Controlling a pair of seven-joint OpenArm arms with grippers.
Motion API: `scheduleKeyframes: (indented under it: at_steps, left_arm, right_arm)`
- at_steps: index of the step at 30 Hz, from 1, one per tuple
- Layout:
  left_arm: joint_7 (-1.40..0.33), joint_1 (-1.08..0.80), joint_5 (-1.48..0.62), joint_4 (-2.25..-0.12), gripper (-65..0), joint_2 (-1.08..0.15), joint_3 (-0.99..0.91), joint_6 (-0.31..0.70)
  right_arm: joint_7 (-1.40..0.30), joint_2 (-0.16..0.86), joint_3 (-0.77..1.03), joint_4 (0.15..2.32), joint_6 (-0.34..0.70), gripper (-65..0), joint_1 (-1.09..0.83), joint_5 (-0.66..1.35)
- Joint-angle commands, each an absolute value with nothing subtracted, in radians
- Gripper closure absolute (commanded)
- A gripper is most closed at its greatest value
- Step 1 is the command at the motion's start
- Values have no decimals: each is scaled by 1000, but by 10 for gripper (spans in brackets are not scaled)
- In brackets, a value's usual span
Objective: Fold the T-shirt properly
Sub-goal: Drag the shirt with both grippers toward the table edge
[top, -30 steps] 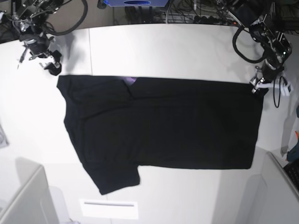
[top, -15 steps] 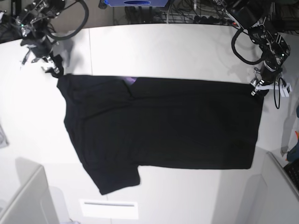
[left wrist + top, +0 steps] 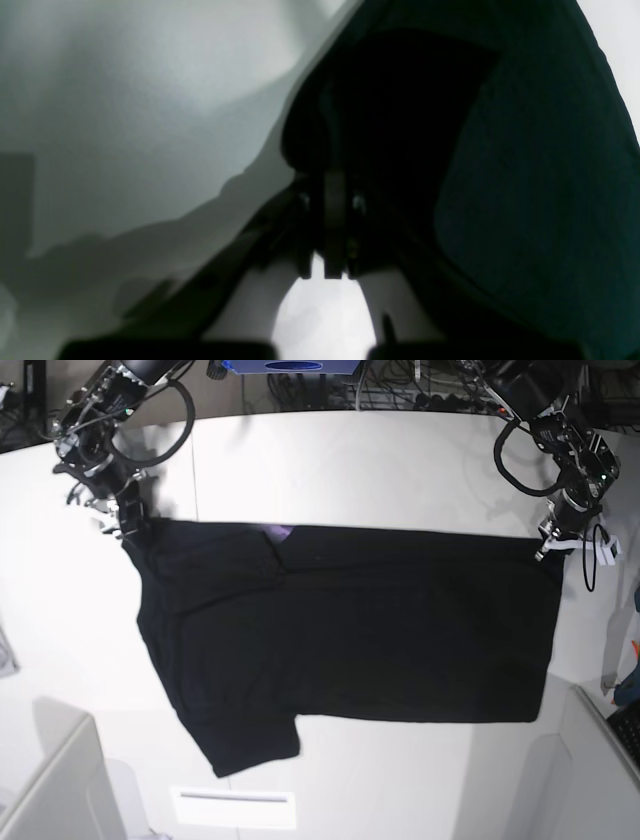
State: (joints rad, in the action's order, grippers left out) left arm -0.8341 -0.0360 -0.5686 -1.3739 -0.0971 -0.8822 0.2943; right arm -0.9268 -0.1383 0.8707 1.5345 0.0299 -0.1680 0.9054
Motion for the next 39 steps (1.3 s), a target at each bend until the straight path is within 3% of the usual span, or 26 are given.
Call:
scheduleKeyframes:
  at_steps: [1, 2, 4, 6, 14, 20, 27, 39]
  left_arm:
    - [-825, -28, -581, -1389, 0, -110, -883, 300]
    - [-826, -30, -581, -1391, 0, -110, -883, 300]
    - [-828, -30, -581, -1400, 0, -110, -881, 300]
    - [-829, -35, -581, -1422, 0, -111, -881, 300]
    - [-1075, -41, -581, -1596, 0, -127, -915, 300]
    - [-1242, -165, -585, -1762, 0, -124, -966, 300]
    - [-1242, -320, -584, -1833, 0, -124, -966, 300]
    - [-1242, -409, -582, -1828, 0, -119, -967, 305]
  right_arm:
    - [-934, -137, 871, 1534, 7, -299, -170, 866]
    - [-934, -136, 871, 1534, 7, -285, -170, 866]
    - [-932, -134, 871, 1537, 8, -192, -168, 866]
    - [-934, -133, 869, 1550, 13, -6, -166, 866]
    - [-1050, -122, 877, 1750, 19, 0, -157, 868]
    - [-1170, -120, 954, 1788, 19, 0, -231, 866]
    - [-1285, -127, 1058, 1844, 27, 0, -323, 868]
    - [-1287, -128, 1056, 1837, 25, 0, -381, 866]
